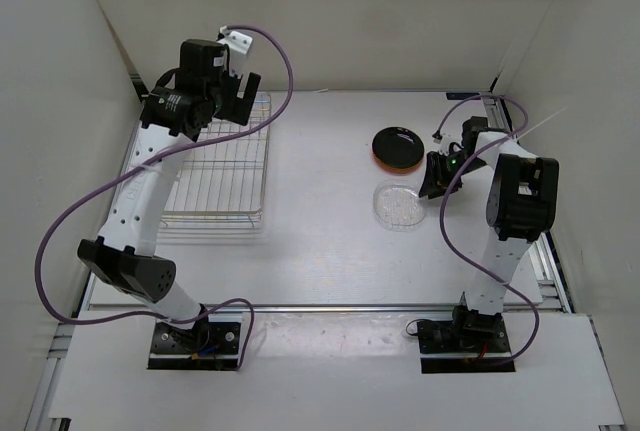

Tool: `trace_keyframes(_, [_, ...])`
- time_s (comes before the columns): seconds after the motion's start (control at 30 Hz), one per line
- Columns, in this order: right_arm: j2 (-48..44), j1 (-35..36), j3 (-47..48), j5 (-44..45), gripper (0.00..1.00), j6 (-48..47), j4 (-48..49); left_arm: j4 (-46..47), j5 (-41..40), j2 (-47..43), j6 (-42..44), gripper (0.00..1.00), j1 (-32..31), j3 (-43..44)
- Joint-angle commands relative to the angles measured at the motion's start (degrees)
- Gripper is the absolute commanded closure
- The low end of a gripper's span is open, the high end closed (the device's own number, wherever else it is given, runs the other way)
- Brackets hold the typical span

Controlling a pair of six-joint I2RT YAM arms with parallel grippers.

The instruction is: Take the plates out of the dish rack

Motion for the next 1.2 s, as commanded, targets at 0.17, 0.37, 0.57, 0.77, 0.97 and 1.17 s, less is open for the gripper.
trace_keyframes(0.17, [-8.0,-2.7,4.7,2.3,0.35,-1.3,-2.4,5.6,5.5,-5.8,-1.7,0.00,7.7,-9.6])
trace_keyframes(0.37, [-20.7,-3.8,6.4,7.0,0.07,-0.8,-4.5,6.1,16.2,-3.2,-2.8,0.00,18.6,-10.1])
trace_keyframes(0.57, [-30.2,-3.8,4.0,5.8,0.00,-1.9,-6.6,4.6,32.7,8.5,-3.3,0.00,28.5,-3.5])
trace_keyframes(0.77, [-34.5,-3.3,0.6,6.8,0.00,-2.4,-7.3,3.8,37.8,20.8,-4.9,0.00,31.9,6.2])
trace_keyframes(0.97, [-36.2,-3.3,-0.6,6.8,0.00,-3.1,-7.8,3.8,37.2,30.4,-6.6,0.02,32.7,11.5])
trace_keyframes(1.17, [-37.9,-3.3,-1.2,5.7,0.00,-3.1,-7.8,7.7,37.2,31.1,-7.8,0.13,33.2,7.7])
